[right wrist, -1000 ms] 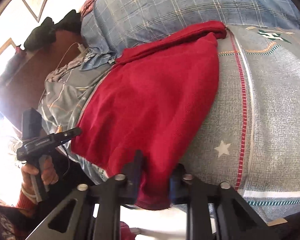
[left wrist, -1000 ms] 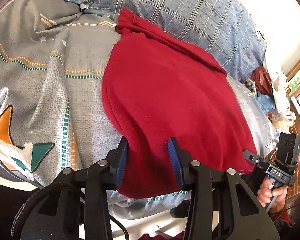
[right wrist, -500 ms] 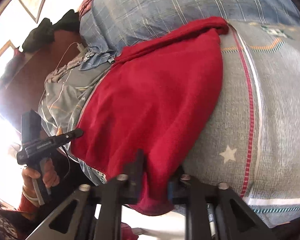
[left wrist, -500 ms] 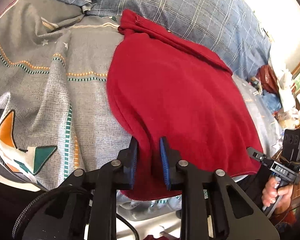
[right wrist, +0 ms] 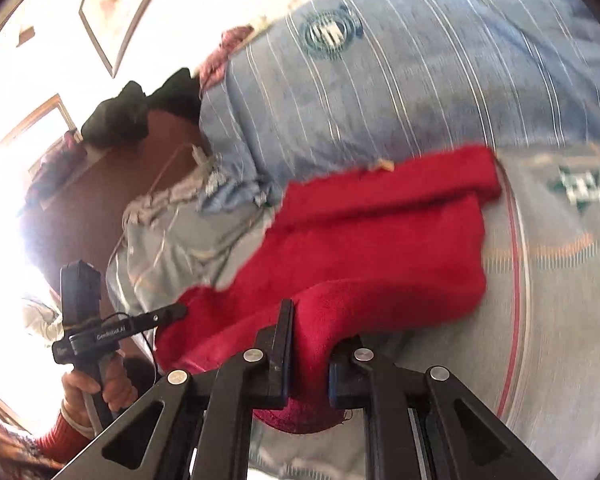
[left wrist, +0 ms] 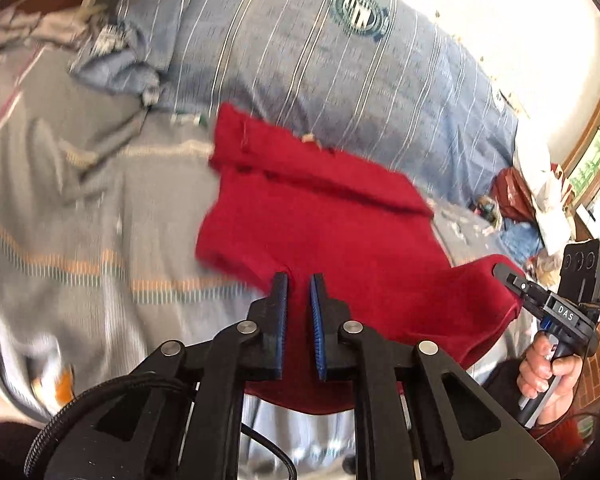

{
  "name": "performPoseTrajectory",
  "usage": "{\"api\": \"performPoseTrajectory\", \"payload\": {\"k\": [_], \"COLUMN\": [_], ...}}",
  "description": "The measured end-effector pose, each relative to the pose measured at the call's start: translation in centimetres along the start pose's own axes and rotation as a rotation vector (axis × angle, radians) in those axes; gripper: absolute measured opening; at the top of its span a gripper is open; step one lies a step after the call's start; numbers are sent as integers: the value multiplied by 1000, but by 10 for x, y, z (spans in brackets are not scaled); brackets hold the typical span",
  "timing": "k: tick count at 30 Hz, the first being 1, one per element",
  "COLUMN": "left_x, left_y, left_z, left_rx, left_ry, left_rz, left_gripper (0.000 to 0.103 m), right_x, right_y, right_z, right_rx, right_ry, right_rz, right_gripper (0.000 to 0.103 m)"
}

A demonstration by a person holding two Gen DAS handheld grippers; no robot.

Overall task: Fold small clothes
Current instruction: 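Grasp the red sweater hem with both tools, then lift the hem with both tools and fold it toward the collar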

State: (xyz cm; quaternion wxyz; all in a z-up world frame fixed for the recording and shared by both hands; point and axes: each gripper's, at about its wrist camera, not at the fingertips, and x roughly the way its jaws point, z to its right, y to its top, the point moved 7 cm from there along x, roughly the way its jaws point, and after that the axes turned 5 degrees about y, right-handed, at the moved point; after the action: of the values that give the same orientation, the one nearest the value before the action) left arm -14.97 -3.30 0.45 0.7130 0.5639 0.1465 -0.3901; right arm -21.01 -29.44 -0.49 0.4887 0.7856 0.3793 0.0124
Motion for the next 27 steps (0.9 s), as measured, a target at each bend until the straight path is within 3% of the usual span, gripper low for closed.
{"api": "performPoseTrajectory", "payload": {"k": [6,27], "left_x": [23,134], "left_y": [60,174], "left_z": [9,-10], "left_rx": [24,31], "left_ry": [-9,108], "left_rz": [65,83], "left_gripper": [6,4], "right_x": [16,99], "right_y": [49,158], "right_z": [18,120], "right_rx": [0,31], "right_ry": [-47,-273], "right_rz": [71,89], "right_gripper": [12,11]}}
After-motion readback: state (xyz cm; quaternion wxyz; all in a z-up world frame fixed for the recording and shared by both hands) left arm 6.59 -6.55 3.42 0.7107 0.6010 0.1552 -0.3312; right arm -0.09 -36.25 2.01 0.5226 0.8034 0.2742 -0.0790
